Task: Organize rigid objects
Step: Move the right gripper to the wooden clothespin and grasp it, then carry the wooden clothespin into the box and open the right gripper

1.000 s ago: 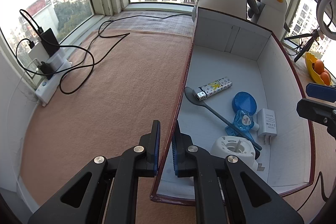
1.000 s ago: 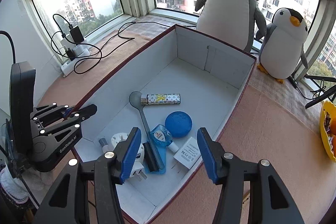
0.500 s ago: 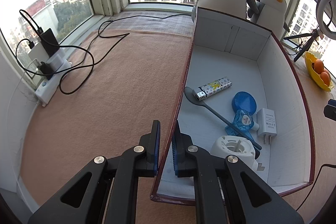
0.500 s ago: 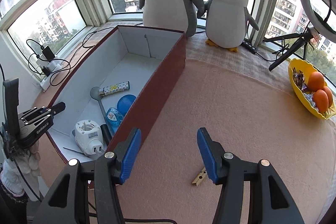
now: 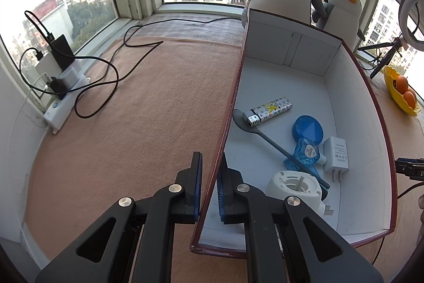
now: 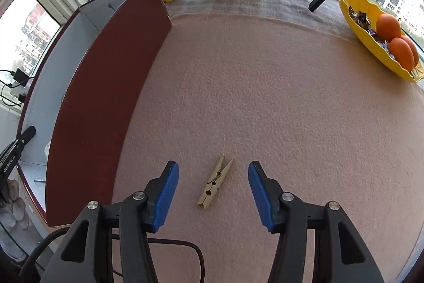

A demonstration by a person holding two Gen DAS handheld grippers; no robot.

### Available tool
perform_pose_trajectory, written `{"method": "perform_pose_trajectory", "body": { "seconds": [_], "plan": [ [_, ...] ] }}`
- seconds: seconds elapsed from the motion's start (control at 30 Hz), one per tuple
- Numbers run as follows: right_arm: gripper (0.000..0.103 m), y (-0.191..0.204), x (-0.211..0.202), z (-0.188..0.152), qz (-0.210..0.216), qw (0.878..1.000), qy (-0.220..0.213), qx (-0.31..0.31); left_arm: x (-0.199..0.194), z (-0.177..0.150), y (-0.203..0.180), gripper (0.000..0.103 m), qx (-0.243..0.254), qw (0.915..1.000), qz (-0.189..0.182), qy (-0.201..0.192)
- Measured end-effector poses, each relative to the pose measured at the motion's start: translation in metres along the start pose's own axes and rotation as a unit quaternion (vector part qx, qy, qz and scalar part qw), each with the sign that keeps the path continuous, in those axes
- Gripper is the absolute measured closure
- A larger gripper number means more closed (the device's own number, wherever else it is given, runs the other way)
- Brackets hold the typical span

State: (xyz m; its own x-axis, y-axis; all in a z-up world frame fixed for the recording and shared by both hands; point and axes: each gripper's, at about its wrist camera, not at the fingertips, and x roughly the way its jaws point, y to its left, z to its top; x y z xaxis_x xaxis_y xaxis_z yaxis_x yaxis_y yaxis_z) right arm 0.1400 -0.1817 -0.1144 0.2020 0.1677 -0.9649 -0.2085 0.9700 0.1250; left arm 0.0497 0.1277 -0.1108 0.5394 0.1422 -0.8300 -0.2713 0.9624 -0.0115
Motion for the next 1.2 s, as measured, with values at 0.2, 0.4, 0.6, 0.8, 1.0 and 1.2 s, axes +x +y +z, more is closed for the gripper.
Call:
{"method": "perform_pose_trajectory", "body": {
  "seconds": [0.2, 0.4, 0.6, 0.8, 1.0, 1.2],
  "plan": [
    [0.059, -0.006, 0.020, -0.003, 0.000, 1.000, 0.027, 0.013, 0.000, 0.000, 0.000, 0.094, 0.000, 1.0000, 0.000, 0.000],
    [0.069, -0.003, 0.033, -0.007, -0.005, 0.999, 0.045, 0.009, 0.000, 0.000, 0.000, 0.094, 0.000, 1.0000, 0.000, 0.000],
    [0.085, 0.005, 0.036, -0.008, -0.018, 0.999, 0.043, -0.014, 0.000, 0.000, 0.000, 0.094, -0.001, 1.0000, -0.001, 0.001],
    [0.092, 0.002, 0.029, -0.011, -0.015, 0.999, 0.032, -0.014, 0.001, -0.001, 0.001, 0.094, -0.001, 1.0000, -0.002, 0.007],
    [0.092, 0.008, 0.001, -0.012, -0.009, 1.000, -0.013, -0.021, 0.002, -0.001, 0.001, 0.093, -0.001, 1.0000, 0.000, 0.010],
    [0.092, 0.023, -0.044, -0.001, 0.004, 0.996, -0.086, -0.037, 0.002, -0.001, 0.001, 0.092, -0.001, 0.9999, 0.001, 0.011]
  ]
}}
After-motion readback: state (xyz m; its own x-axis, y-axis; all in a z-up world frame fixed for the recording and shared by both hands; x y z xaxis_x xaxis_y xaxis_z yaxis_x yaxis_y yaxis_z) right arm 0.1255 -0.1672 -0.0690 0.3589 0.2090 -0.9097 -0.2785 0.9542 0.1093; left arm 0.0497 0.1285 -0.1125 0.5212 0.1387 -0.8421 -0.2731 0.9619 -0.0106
